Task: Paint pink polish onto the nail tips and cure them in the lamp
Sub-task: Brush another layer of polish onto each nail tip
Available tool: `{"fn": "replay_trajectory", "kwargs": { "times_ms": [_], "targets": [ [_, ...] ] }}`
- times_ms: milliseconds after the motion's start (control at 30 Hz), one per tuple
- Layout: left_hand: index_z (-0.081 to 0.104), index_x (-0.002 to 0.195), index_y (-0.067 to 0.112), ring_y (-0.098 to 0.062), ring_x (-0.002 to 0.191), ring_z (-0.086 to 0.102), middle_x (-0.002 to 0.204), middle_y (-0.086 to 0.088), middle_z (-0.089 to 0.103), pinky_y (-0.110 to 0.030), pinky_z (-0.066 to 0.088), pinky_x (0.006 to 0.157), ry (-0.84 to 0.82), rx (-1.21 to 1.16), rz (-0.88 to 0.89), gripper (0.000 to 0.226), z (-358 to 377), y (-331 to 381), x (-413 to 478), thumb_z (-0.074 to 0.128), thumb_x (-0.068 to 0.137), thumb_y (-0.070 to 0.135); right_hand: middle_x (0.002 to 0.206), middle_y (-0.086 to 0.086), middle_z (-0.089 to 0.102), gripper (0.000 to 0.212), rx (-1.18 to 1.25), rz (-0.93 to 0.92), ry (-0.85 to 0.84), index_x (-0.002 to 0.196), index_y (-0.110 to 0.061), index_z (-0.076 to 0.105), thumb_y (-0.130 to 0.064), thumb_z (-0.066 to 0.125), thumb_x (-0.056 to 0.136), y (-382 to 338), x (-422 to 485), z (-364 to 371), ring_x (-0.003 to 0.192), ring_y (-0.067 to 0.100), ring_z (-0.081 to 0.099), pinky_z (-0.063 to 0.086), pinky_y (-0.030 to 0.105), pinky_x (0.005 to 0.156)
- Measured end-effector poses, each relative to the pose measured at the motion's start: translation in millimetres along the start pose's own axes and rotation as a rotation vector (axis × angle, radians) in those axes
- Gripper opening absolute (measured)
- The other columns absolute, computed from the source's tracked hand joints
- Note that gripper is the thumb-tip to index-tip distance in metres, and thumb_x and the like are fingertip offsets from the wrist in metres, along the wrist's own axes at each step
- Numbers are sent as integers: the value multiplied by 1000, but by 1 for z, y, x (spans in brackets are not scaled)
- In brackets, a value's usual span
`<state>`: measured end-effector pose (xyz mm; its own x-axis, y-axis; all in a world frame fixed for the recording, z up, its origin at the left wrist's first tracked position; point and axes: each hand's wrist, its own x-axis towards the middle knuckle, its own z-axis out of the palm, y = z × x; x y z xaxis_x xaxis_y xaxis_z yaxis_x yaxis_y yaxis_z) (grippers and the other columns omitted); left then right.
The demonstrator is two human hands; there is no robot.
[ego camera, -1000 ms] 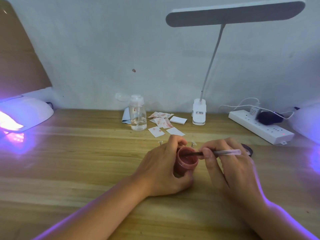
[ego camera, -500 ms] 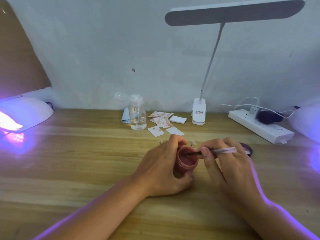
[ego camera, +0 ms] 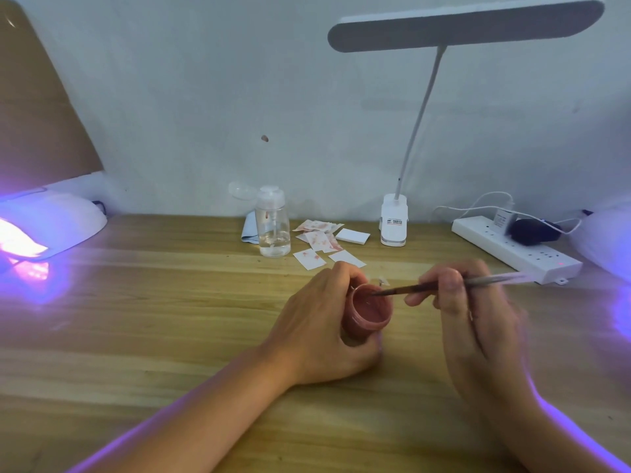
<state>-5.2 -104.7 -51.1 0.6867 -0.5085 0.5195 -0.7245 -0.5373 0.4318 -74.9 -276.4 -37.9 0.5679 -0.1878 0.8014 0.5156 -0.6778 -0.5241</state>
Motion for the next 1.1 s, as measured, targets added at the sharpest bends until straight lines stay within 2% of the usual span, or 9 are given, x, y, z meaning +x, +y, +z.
{"fn": "replay_trajectory", "kwargs": {
  "times_ms": [133, 267, 333, 467, 600, 700, 800, 967, 1100],
  "targets": [
    [44, 105, 37, -4, 97, 55, 102, 21, 55, -25, 49, 76, 57, -49, 12, 48, -2, 0, 0, 67, 66, 53, 72, -4, 72, 29, 271, 113, 88, 89, -20, 56, -33, 34, 103, -6, 4, 4, 69, 13, 63, 46, 25, 67],
    [51, 106, 28, -10, 95, 59, 100, 17, 59, -33, 49, 77, 185, -126, 20, 46, -3, 0, 1, 70, 68, 46, 68, 13, 71, 33, 542, 398, 198, 86, -11, 59, -25, 36, 105, -6, 13, 2, 60, 14, 62, 46, 17, 60],
    [53, 106, 25, -13, 95, 59, 101, 15, 60, -34, 49, 77, 248, -160, 38, 44, -3, -1, 1, 72, 69, 40, 68, 11, 72, 32, 671, 536, 193, 86, -11, 60, -27, 39, 104, -4, 16, -2, 63, 17, 58, 47, 17, 59],
    [51, 104, 27, -9, 91, 60, 98, 13, 61, -18, 45, 78, 402, -205, 28, 40, -7, -5, 6, 71, 71, 36, 71, 8, 72, 30, 826, 721, 143, 87, -13, 62, -31, 42, 102, 1, 20, -6, 70, 19, 55, 45, 25, 67],
    [51, 106, 34, 4, 91, 59, 95, 22, 63, -10, 41, 79, 541, -201, -205, 42, -17, -24, 17, 77, 72, 35, 80, 12, 74, 31, 888, 827, 96, 90, -13, 64, -36, 46, 99, 8, 22, -10, 61, 13, 54, 44, 28, 71],
    [47, 117, 33, -8, 92, 60, 89, 24, 60, -26, 44, 80, 471, -144, -517, 52, -26, -50, 20, 78, 77, 42, 81, 9, 74, 33, 897, 887, 99, 94, -14, 64, -47, 57, 91, 13, 25, -12, 56, 9, 54, 47, 26, 69],
    [42, 125, 25, -23, 106, 62, 109, 7, 66, -35, 48, 88, 294, -121, -698, 57, -29, -74, 18, 75, 81, 40, 80, 4, 73, 34, 884, 918, 100, 96, -16, 64, -44, 72, 78, 17, 25, -12, 56, 7, 53, 50, 22, 62],
    [46, 123, 27, -22, 111, 60, 116, 4, 65, -37, 47, 93, 221, -144, -710, 48, -28, -89, 15, 72, 85, 38, 68, -3, 62, 25, 896, 933, 94, 90, -20, 62, -26, 78, 71, 22, 23, -11, 57, 7, 48, 48, 21, 58],
    [54, 130, 28, -27, 112, 59, 122, -6, 58, -42, 47, 96, 220, 86, -614, 51, -31, -92, 15, 71, 83, 42, 71, -2, 62, 14, 872, 955, 73, 86, -19, 61, -20, 74, 79, 24, 21, -8, 58, 6, 47, 47, 23, 62]
  ]
}}
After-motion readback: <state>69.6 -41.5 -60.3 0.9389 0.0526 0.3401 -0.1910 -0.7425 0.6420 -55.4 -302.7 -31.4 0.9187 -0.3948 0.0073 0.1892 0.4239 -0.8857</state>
